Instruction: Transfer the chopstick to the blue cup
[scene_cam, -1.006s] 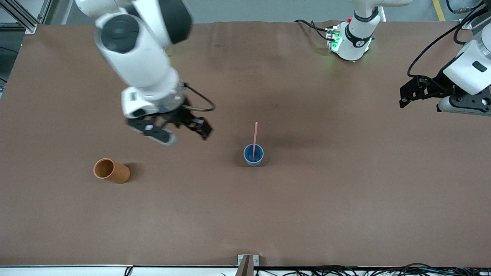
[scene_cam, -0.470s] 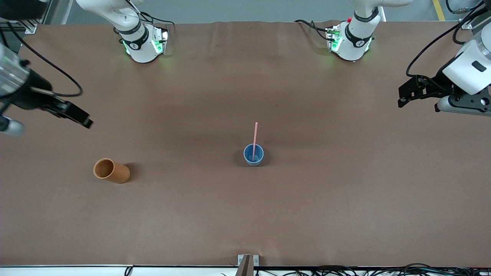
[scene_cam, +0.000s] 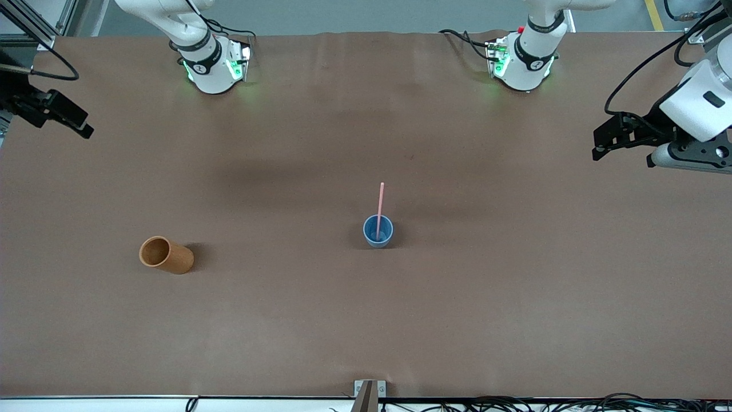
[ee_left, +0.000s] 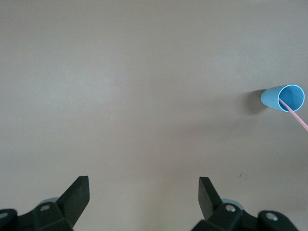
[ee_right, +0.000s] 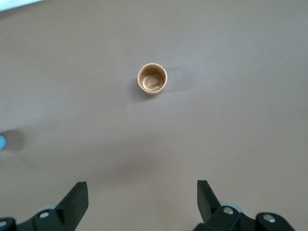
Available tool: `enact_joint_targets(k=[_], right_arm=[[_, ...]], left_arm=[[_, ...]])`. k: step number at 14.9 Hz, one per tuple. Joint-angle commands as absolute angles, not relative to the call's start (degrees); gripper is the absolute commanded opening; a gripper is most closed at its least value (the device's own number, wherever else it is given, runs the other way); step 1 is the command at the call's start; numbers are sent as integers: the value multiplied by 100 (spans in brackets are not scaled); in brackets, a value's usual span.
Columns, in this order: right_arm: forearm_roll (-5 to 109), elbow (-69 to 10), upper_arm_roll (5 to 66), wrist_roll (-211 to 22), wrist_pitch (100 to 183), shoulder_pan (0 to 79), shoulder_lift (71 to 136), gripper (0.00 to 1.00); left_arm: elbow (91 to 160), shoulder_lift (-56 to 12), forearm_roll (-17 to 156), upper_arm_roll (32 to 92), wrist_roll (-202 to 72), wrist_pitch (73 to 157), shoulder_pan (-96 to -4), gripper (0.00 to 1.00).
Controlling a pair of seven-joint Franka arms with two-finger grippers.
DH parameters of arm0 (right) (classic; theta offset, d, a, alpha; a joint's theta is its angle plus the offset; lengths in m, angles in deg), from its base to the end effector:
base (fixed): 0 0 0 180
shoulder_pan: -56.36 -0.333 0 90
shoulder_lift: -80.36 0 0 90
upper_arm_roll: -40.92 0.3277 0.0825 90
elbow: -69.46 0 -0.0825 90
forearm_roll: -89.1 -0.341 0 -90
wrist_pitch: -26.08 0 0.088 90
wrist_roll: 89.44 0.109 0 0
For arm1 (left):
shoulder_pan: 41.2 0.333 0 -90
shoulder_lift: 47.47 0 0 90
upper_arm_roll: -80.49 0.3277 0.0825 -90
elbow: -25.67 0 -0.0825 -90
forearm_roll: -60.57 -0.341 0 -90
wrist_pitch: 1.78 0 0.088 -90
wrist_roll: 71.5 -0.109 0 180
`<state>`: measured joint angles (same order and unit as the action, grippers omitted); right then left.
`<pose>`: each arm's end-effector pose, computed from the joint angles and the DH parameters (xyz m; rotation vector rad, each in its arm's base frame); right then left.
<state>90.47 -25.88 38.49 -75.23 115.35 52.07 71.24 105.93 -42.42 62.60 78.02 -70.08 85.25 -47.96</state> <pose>0.4580 0.0102 0.6702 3.1126 -0.3377 0.0861 0.5280 -0.0885 0.6561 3.0921 -0.2144 0.0408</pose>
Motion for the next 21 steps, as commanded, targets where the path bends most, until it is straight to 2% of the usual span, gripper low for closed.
enact_joint_targets(k=[1,5,11,14,21], right_arm=[[9251,-2862,3934,-8255,11923,5320,6964,100],[9270,-2100,3934,-8829,11881,5565,7340,100],[9139,-956,3943,-9252,11082,5724,8150,100],[9068,-1209,3960,-9321,10836,5680,8124,100],[8945,-1324,3961,-9515,10966,5689,8089,100]], left_arm=[[10609,-4264,6321,7794,-7088,8523,-4753,100],[10609,-4264,6321,7794,-7088,8523,-4753,100],[10609,-4264,6321,7794,-7088,8523,-4761,100],[10609,-4264,6312,7794,-7079,8523,-4761,100],[10609,-4264,6312,7794,-7079,8523,-4761,100]])
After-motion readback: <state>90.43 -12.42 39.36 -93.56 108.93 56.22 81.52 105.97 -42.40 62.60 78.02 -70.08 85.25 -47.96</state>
